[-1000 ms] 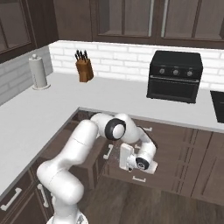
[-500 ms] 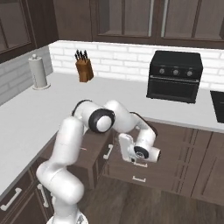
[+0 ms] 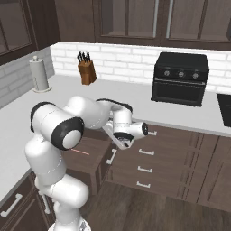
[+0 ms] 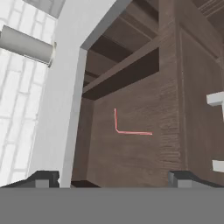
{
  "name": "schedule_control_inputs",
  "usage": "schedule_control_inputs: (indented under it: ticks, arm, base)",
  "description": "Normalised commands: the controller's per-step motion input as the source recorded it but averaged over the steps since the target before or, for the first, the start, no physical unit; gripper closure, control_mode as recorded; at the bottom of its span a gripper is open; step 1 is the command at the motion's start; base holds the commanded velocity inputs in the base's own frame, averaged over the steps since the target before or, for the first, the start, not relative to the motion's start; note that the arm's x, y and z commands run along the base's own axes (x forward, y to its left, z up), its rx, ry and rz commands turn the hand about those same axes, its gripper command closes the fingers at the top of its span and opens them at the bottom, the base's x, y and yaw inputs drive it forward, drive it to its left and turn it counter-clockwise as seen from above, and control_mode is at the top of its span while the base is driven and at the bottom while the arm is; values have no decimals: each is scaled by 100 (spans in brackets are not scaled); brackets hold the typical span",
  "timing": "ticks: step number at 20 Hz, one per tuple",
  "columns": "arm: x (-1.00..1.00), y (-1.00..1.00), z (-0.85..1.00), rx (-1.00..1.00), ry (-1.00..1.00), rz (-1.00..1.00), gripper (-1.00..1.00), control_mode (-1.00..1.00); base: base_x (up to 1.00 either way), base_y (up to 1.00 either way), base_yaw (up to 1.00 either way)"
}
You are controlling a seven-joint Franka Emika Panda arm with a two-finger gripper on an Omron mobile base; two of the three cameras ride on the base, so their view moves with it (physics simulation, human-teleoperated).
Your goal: Take a straw from the drawer in front and place it inside the glass cup on the dining counter.
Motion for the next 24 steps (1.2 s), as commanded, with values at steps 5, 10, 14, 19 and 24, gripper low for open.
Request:
schedule_control_inputs:
  ticks: [5, 10, 14, 19, 24]
  arm:
    - [15, 69, 18, -27, 25, 1, -100, -100]
    - [29, 62, 0, -21, 30, 3, -100, -100]
    - [19, 39, -6, -17, 23, 1, -100, -100]
    - [19, 6, -34, -13, 18, 0, -100, -100]
    - [6, 0, -47, -12, 6, 0, -100, -100]
  base:
    - [0, 0, 0]
    - [0, 0, 0]
    - [0, 0, 0]
    - [0, 0, 0]
    - [0, 0, 0]
